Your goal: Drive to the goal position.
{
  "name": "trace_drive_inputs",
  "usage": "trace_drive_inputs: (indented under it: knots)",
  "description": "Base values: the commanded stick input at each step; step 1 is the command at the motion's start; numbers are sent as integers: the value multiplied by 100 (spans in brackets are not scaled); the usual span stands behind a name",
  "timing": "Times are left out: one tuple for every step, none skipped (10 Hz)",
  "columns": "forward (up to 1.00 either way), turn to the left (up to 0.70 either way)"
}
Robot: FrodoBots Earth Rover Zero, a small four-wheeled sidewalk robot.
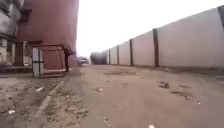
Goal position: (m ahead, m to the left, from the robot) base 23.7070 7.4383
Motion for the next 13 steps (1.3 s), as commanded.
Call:
trace_drive_inputs:
  knots:
    - [50, 0]
    - [50, 0]
    - [50, 0]
    - [50, 0]
    - [50, 0]
    - [50, 0]
    - [50, 0]
    - [50, 0]
    - [50, 0]
    - [50, 0]
    - [50, 0]
    - [50, 0]
    - [50, 0]
